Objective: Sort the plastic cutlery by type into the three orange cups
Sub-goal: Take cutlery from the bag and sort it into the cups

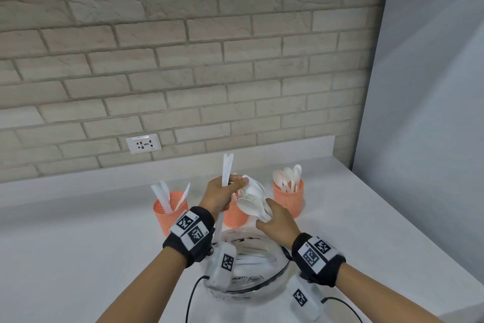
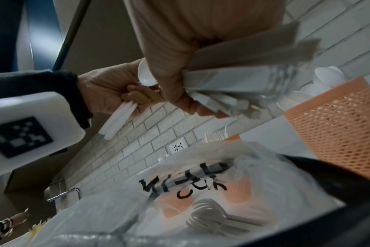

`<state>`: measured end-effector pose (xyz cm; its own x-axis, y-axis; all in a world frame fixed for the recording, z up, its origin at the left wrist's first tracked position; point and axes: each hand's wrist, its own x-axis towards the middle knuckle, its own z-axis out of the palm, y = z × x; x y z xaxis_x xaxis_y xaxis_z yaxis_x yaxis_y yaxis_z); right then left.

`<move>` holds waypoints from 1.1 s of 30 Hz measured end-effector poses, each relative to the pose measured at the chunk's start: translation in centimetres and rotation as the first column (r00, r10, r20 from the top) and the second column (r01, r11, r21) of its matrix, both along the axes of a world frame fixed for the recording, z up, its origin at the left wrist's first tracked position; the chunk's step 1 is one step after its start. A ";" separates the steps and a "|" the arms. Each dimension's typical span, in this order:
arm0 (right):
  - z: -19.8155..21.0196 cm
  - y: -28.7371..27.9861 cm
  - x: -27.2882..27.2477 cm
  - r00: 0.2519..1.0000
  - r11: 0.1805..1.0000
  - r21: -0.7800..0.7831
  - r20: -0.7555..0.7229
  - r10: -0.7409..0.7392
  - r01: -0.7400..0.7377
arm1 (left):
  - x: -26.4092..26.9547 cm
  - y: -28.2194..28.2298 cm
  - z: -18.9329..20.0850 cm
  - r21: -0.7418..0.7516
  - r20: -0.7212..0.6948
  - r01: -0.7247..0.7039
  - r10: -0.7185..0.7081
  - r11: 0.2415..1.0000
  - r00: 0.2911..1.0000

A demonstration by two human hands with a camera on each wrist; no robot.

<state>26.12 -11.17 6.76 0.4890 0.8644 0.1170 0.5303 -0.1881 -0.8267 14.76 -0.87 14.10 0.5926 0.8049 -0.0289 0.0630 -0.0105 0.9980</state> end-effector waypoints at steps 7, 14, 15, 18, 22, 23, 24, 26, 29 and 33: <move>-0.4 -0.1 0.0 0.999 0.999 0.012 -0.036 0.040 -0.039 | 0.9 -0.3 -0.2 0.054 0.038 -0.067 0.065 0.996 0.997; -0.4 -0.5 0.2 0.997 0.998 0.007 -0.051 0.055 -0.054 | 0.9 0.3 -0.4 -0.003 0.097 -0.076 0.076 0.997 0.992; -0.4 -0.5 0.2 0.996 0.998 0.014 -0.061 0.062 -0.061 | 0.9 0.2 -0.5 -0.003 0.084 -0.056 0.056 0.998 0.995; -0.4 -0.5 0.1 0.992 0.996 0.030 -0.095 0.084 -0.081 | 1.1 -0.2 -0.7 0.017 0.068 -0.038 0.036 0.999 0.997; -0.3 -0.6 0.3 0.987 0.993 0.025 -0.111 0.119 -0.116 | 1.1 0.2 0.0 0.019 0.139 -0.125 0.122 0.992 0.983; -0.4 -0.6 0.4 0.984 0.992 0.024 -0.120 0.129 -0.127 | 1.0 0.4 0.2 0.004 0.162 -0.134 0.132 0.991 0.978; -0.3 -0.7 0.4 0.982 0.991 0.022 -0.130 0.137 -0.135 | 1.0 0.4 0.3 -0.009 0.172 -0.129 0.129 0.992 0.977; -0.3 -0.7 0.3 0.979 0.989 0.026 -0.143 0.148 -0.146 | 0.9 0.0 0.2 -0.001 0.143 -0.099 0.098 0.995 0.985; -0.2 -0.7 0.0 0.975 0.987 0.033 -0.154 0.161 -0.158 | 0.9 -0.8 -0.2 0.022 0.076 -0.053 0.051 0.998 0.996; 0.0 -0.9 -0.1 0.968 0.982 0.023 -0.165 0.189 -0.188 | 1.0 -1.0 -0.3 0.022 0.075 -0.055 0.053 0.998 0.996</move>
